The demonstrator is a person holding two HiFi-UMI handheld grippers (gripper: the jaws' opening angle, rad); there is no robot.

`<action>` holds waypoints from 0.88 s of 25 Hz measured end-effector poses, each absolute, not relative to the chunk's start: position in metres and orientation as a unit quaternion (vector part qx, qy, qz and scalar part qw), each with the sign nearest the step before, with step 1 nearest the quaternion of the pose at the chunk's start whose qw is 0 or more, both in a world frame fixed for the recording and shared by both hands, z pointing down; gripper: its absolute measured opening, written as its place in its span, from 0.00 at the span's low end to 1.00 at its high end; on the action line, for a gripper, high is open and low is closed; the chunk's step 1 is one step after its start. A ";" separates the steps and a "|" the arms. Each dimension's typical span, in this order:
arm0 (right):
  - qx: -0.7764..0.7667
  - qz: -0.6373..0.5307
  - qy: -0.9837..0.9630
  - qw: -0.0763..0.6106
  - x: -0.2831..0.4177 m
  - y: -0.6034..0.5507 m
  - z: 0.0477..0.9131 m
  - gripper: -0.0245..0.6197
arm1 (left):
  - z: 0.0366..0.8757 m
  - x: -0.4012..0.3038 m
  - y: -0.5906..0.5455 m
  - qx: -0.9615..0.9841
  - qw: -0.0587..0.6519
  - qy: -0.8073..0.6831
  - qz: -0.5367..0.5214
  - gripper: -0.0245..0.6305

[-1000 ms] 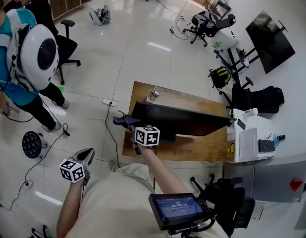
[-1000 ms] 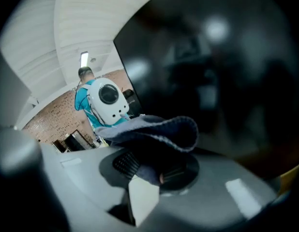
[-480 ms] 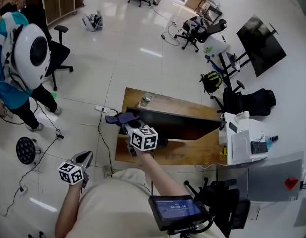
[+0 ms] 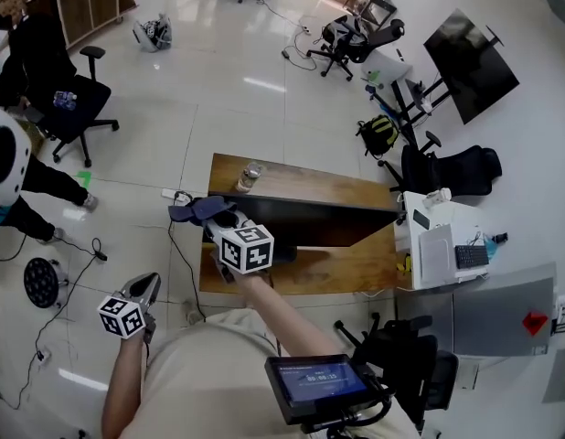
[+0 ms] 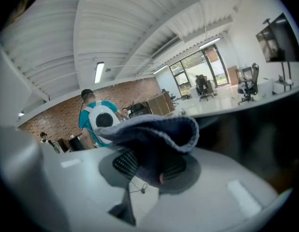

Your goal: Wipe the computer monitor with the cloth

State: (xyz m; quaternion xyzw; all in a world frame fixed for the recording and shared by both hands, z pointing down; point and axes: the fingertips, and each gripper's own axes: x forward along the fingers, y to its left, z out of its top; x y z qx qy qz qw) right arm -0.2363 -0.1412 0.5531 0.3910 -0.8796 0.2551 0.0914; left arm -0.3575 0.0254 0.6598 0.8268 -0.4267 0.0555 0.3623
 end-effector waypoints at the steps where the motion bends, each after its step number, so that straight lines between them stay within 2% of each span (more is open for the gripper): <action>1: 0.389 0.254 -0.881 0.092 -0.237 -0.142 0.552 0.19 | 0.659 -0.356 0.024 0.827 0.362 -0.427 0.056 0.03; 22: 0.357 0.247 -0.897 0.081 -0.214 -0.143 0.532 0.19 | 0.647 -0.310 -0.001 0.827 0.361 -0.427 0.067 0.03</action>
